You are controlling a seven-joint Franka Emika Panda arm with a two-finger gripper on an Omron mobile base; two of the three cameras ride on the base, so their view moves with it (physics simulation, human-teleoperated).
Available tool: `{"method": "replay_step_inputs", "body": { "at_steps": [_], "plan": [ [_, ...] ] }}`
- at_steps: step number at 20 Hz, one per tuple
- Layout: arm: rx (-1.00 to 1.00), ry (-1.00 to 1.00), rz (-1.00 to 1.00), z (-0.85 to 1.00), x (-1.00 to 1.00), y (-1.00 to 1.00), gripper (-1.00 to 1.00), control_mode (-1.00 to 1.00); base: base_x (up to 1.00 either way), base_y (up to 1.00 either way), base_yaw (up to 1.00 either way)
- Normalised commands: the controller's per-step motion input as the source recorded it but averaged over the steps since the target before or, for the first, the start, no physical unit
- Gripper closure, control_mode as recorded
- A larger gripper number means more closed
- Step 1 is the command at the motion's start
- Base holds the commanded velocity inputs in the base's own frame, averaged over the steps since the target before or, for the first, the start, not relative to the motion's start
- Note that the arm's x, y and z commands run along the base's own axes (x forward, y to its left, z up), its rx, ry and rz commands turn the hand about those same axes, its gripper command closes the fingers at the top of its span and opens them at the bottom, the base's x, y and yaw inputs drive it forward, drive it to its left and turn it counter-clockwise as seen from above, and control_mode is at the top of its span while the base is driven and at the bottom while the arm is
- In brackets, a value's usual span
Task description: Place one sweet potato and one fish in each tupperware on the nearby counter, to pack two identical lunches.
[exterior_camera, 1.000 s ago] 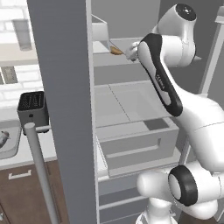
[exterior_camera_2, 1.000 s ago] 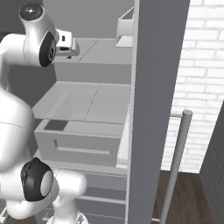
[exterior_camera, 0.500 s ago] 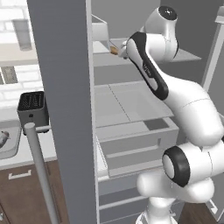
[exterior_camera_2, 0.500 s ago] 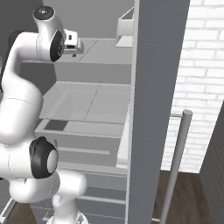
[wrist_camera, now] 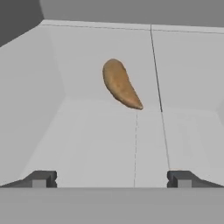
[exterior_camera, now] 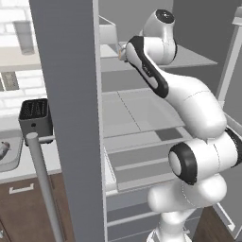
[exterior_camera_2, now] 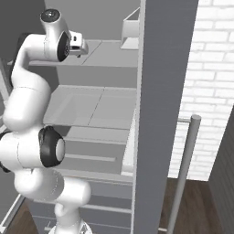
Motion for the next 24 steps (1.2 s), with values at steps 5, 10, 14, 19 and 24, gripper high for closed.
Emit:
{"method": "replay_step_inputs", "body": {
  "at_steps": [5,10,14,19,24],
  "plan": [
    [0.00,0.00,0.00,-0.01,0.62,0.06,-1.00,-1.00,0.00,0.00,0.00],
    [0.00,0.00,0.00,-0.05,0.62,0.08,-1.00,-1.00,0.00,0.00,0.00],
    [0.00,0.00,0.00,-0.10,0.62,0.14,-1.00,-1.00,0.00,0.00,0.00],
    [0.00,0.00,0.00,-0.06,0.67,0.12,-1.00,-1.00,0.00,0.00,0.00],
    [0.00,0.00,0.00,-0.06,0.59,0.10,1.00,-1.00,0.00,0.00,0.00]
  ]
}}
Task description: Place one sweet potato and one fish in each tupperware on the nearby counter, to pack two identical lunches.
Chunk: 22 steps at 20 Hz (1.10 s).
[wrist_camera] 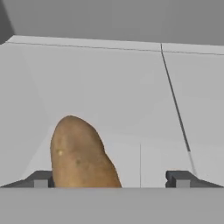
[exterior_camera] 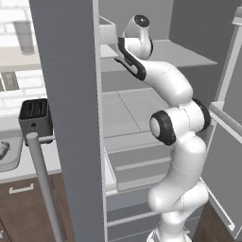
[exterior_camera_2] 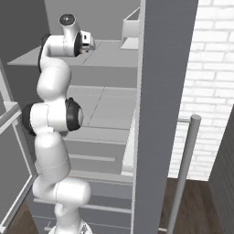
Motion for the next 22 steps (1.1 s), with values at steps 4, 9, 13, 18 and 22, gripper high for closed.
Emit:
{"method": "replay_step_inputs", "body": {
  "at_steps": [4,9,13,18,22],
  "plan": [
    [-0.01,0.00,0.00,-0.21,0.09,0.17,1.00,-1.00,0.00,0.00,0.00],
    [-0.04,0.00,-0.02,-0.52,-0.13,0.09,1.00,-1.00,0.00,0.00,0.00],
    [-0.01,0.00,-0.12,-0.66,-0.81,0.00,1.00,-1.00,0.00,0.00,0.00],
    [0.00,-0.02,-0.19,-0.47,-1.00,-0.04,1.00,-1.00,0.00,0.00,0.00],
    [0.07,-0.05,-0.11,0.04,-1.00,-0.49,1.00,-1.00,0.00,0.00,0.00]
  ]
}}
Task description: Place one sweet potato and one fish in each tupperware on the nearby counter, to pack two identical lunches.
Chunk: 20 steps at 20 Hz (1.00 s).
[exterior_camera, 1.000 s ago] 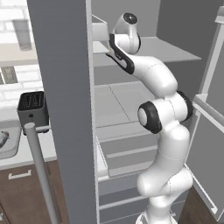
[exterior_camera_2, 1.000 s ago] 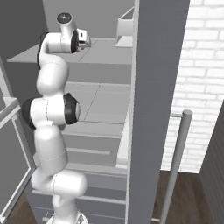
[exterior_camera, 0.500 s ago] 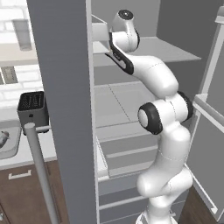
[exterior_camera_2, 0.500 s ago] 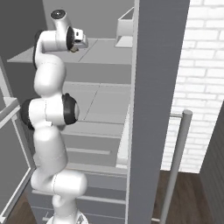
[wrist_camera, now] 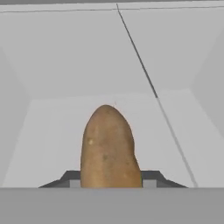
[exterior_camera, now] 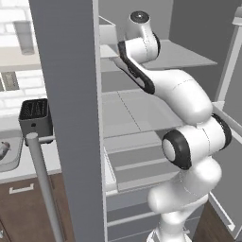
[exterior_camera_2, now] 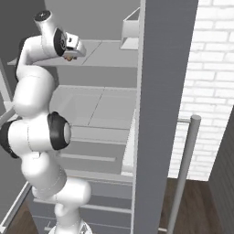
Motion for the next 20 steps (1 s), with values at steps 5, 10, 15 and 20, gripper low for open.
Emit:
{"method": "replay_step_inputs", "body": {
  "at_steps": [5,10,15,20],
  "plan": [
    [0.05,-0.04,-0.02,0.01,-1.00,-0.58,1.00,-1.00,0.00,0.00,0.00],
    [0.00,0.00,0.00,-0.03,-1.00,-0.49,1.00,-1.00,0.00,0.00,0.00],
    [0.00,0.00,0.00,-0.03,-1.00,-0.37,1.00,-1.00,0.00,0.00,0.00],
    [0.00,0.00,-0.02,-0.16,-1.00,-0.15,1.00,-1.00,0.00,0.00,0.00]
  ]
}}
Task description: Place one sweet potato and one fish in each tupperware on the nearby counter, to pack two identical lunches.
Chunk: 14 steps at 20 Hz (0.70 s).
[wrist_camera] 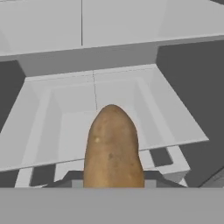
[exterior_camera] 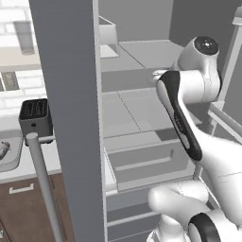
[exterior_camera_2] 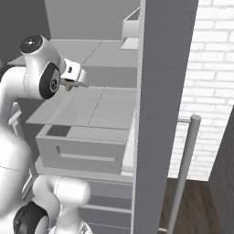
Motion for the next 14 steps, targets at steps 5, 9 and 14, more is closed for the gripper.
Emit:
{"method": "replay_step_inputs", "body": {
  "at_steps": [5,9,14],
  "plan": [
    [0.00,0.05,-0.06,-0.23,-0.99,-0.02,1.00,-1.00,0.00,0.00,0.00],
    [0.00,0.02,-0.06,-0.28,-1.00,-0.06,1.00,-1.00,0.00,0.00,0.00],
    [0.00,0.00,-0.03,-0.26,-0.59,-0.03,1.00,1.00,-0.39,-0.02,-0.01]
  ]
}}
